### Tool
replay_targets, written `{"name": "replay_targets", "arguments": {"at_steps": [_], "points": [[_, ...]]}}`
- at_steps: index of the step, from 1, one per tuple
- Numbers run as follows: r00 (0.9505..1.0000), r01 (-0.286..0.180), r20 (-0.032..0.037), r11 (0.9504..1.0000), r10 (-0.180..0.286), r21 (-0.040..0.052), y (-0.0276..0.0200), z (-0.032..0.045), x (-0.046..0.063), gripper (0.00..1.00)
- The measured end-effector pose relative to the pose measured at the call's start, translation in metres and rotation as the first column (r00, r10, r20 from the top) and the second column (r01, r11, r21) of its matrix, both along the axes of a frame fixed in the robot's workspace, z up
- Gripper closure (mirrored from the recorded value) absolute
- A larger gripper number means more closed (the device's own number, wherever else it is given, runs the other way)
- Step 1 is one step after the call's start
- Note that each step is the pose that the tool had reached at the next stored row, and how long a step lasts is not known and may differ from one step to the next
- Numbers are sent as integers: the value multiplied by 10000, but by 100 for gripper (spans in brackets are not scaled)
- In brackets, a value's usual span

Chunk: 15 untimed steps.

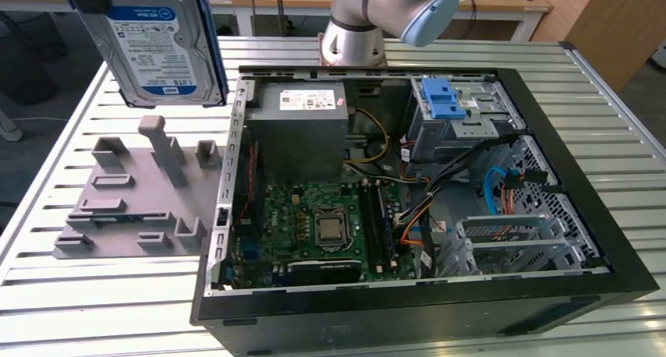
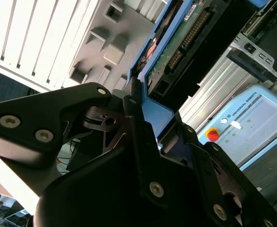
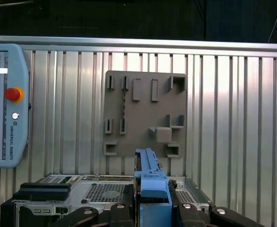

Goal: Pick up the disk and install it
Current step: 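Pick up the disk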

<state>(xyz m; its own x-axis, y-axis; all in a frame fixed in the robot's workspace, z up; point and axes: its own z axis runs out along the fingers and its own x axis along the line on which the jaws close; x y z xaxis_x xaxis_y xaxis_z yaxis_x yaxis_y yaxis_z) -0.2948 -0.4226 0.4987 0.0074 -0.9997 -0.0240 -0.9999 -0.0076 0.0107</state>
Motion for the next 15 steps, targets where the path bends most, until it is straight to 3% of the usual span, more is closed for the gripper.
{"name": "replay_targets", "arguments": {"at_steps": [15], "points": [[10000, -1, 0, 10000, 1, 0, -23, -1, 228, 64]]}}
